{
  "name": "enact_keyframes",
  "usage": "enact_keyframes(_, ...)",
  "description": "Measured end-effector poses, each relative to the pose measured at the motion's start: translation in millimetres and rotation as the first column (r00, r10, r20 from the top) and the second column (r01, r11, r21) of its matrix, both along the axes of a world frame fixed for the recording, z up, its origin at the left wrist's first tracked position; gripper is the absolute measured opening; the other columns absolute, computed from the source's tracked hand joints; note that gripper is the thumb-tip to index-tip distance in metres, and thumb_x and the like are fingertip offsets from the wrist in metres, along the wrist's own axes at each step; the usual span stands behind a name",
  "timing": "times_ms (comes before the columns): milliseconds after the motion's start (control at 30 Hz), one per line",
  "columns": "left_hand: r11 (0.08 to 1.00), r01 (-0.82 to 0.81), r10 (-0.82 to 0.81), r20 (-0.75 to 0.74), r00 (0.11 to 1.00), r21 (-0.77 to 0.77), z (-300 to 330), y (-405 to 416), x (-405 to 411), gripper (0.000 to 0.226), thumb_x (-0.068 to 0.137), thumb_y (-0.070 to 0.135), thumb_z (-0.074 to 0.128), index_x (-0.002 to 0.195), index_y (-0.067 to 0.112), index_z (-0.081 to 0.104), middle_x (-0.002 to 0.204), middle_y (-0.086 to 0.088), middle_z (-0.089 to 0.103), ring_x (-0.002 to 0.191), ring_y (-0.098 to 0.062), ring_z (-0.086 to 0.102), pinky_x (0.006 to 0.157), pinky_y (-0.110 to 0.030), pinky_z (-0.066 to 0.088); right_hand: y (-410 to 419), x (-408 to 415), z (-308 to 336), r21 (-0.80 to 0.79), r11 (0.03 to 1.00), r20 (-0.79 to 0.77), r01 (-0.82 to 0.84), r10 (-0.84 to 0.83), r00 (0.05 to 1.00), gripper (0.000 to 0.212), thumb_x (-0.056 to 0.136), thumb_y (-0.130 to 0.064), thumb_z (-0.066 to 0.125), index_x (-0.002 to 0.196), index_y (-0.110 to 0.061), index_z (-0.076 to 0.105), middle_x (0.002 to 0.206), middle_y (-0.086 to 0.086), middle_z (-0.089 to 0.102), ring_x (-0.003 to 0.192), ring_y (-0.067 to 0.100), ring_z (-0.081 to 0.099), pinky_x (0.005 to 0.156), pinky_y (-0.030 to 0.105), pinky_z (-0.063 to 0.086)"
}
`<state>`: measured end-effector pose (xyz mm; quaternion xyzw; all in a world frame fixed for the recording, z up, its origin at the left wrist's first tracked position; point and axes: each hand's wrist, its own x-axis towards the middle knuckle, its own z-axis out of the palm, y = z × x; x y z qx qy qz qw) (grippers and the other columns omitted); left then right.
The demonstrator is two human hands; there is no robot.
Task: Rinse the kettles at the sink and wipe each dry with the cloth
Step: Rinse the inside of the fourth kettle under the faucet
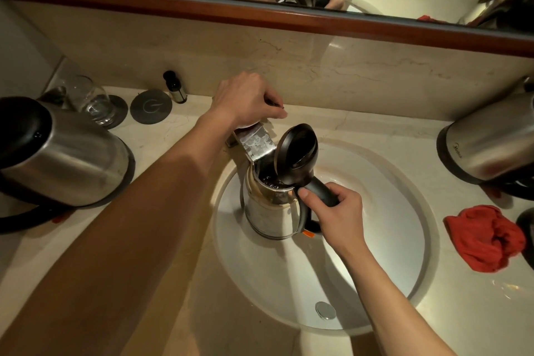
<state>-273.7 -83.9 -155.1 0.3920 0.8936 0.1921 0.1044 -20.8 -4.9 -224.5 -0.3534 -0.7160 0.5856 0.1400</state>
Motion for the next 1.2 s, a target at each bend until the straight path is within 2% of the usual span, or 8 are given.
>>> enact_keyframes(100, 1.0, -0.008, 0.008, 0.0, 1.0, -0.005, 0.8, 0.5, 0.1, 0.027, 0.082, 0.056, 0.071, 0.1, 0.037, 0.077, 0.098, 0.017, 0.071, 0.091, -0.007, 0.051, 0.078, -0.032, 0.034, 0.2, 0.2, -0.8, 0.001, 1.0, -0.001, -0.002, 0.002, 1.0, 0.032, 0.083, -0.015, 0.086, 0.066, 0.002, 0.065, 0.051, -0.01, 0.051, 0.052, 0.003, 0.044, 0.055, 0.012, 0.036)
enact_keyframes(233, 1.0, -0.012, 0.012, -0.001, 1.0, 0.002, 0.7, 0.3, 0.9, 0.026, 0.082, 0.056, 0.071, 0.099, 0.037, 0.077, 0.098, 0.018, 0.071, 0.097, -0.009, 0.056, 0.079, -0.032, 0.033, 0.7, -0.1, -1.4, 0.007, 1.0, -0.014, -0.005, 0.005, 1.0, 0.035, 0.082, -0.017, 0.087, 0.068, 0.005, 0.064, 0.056, 0.001, 0.052, 0.054, 0.008, 0.044, 0.055, 0.014, 0.036)
enact_keyframes(367, 1.0, -0.021, 0.021, 0.005, 1.0, -0.016, 2.6, 1.0, 1.7, 0.027, 0.082, 0.056, 0.071, 0.1, 0.036, 0.077, 0.092, 0.02, 0.066, 0.098, -0.01, 0.055, 0.081, -0.034, 0.033, 1.0, -0.5, -1.2, -0.004, 1.0, 0.002, -0.004, 0.004, 1.0, 0.032, 0.083, -0.015, 0.085, 0.064, 0.0, 0.064, 0.051, -0.011, 0.052, 0.052, 0.004, 0.044, 0.055, 0.012, 0.036)
enact_keyframes(533, 0.999, -0.027, 0.028, 0.007, 1.0, -0.022, 3.7, 1.7, 1.8, 0.029, 0.081, 0.056, 0.071, 0.101, 0.036, 0.076, 0.095, 0.018, 0.068, 0.105, -0.014, 0.058, 0.08, -0.033, 0.032, 0.9, -0.8, 0.1, -0.008, 1.0, 0.01, -0.002, 0.002, 1.0, 0.032, 0.083, -0.014, 0.085, 0.061, -0.007, 0.063, 0.049, -0.014, 0.05, 0.051, 0.003, 0.044, 0.055, 0.011, 0.036)
enact_keyframes(733, 0.999, -0.041, 0.041, 0.013, 0.999, -0.007, 4.2, 2.2, 1.7, 0.029, 0.082, 0.056, 0.071, 0.103, 0.036, 0.076, 0.098, 0.016, 0.069, 0.092, -0.008, 0.048, 0.081, -0.032, 0.031, 1.2, -1.6, 1.3, -0.014, 1.0, 0.01, 0.001, -0.001, 1.0, 0.034, 0.083, -0.014, 0.085, 0.059, -0.014, 0.062, 0.048, -0.015, 0.051, 0.05, 0.003, 0.045, 0.054, 0.011, 0.036)
enact_keyframes(867, 0.999, -0.041, 0.041, 0.009, 0.999, -0.007, 3.0, 2.4, 1.9, 0.029, 0.082, 0.056, 0.071, 0.102, 0.036, 0.076, 0.092, 0.018, 0.064, 0.091, -0.007, 0.046, 0.079, -0.031, 0.032, 1.6, -1.9, 1.3, -0.012, 1.0, 0.007, -0.005, 0.005, 1.0, 0.033, 0.083, -0.014, 0.085, 0.059, -0.013, 0.062, 0.049, -0.013, 0.052, 0.051, 0.003, 0.045, 0.055, 0.012, 0.036)
enact_keyframes(967, 0.999, -0.045, 0.045, 0.005, 0.999, -0.011, 3.4, 2.4, 1.9, 0.029, 0.082, 0.056, 0.071, 0.102, 0.036, 0.076, 0.089, 0.02, 0.061, 0.091, -0.007, 0.046, 0.079, -0.032, 0.031, 2.2, -2.3, 0.3, -0.008, 1.0, 0.003, -0.008, 0.008, 1.0, 0.031, 0.082, -0.016, 0.085, 0.062, -0.005, 0.065, 0.051, -0.011, 0.052, 0.051, 0.003, 0.043, 0.055, 0.013, 0.036)
enact_keyframes(1200, 0.999, -0.034, 0.034, 0.003, 0.999, -0.02, 4.3, 3.2, 3.1, 0.03, 0.082, 0.056, 0.071, 0.102, 0.035, 0.076, 0.1, 0.016, 0.07, 0.1, -0.012, 0.055, 0.08, -0.032, 0.031, 3.1, -1.2, -0.9, -0.003, 1.0, 0.003, -0.005, 0.005, 1.0, 0.032, 0.083, -0.016, 0.085, 0.066, 0.001, 0.066, 0.051, -0.01, 0.051, 0.053, 0.005, 0.044, 0.054, 0.013, 0.035)
